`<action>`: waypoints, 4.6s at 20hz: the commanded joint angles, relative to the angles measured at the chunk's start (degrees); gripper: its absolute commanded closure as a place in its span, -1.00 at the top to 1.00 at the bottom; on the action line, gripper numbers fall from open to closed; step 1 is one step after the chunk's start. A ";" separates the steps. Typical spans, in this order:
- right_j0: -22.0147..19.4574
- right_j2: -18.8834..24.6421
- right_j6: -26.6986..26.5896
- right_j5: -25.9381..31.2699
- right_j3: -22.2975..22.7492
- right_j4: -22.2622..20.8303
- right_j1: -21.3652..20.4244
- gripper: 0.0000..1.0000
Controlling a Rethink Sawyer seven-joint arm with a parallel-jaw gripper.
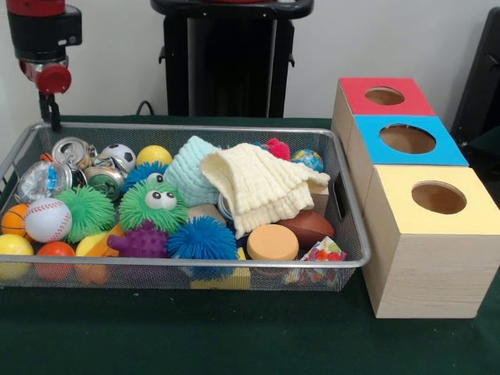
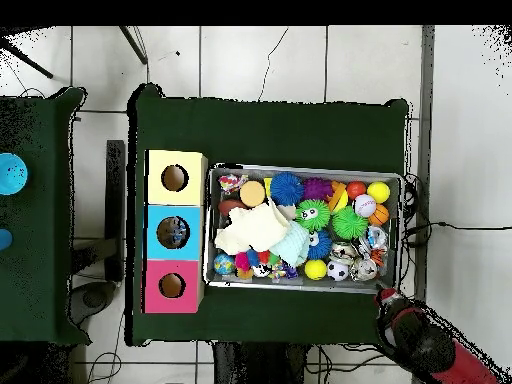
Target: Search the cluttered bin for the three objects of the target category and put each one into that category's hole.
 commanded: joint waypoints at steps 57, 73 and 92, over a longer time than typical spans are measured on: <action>8.88 -0.15 5.60 19.21 -8.00 6.22 -5.22 1.00; 13.50 0.26 4.50 25.04 -12.81 8.20 -2.94 1.00; 8.64 5.29 -1.28 22.14 -18.52 7.85 6.49 1.00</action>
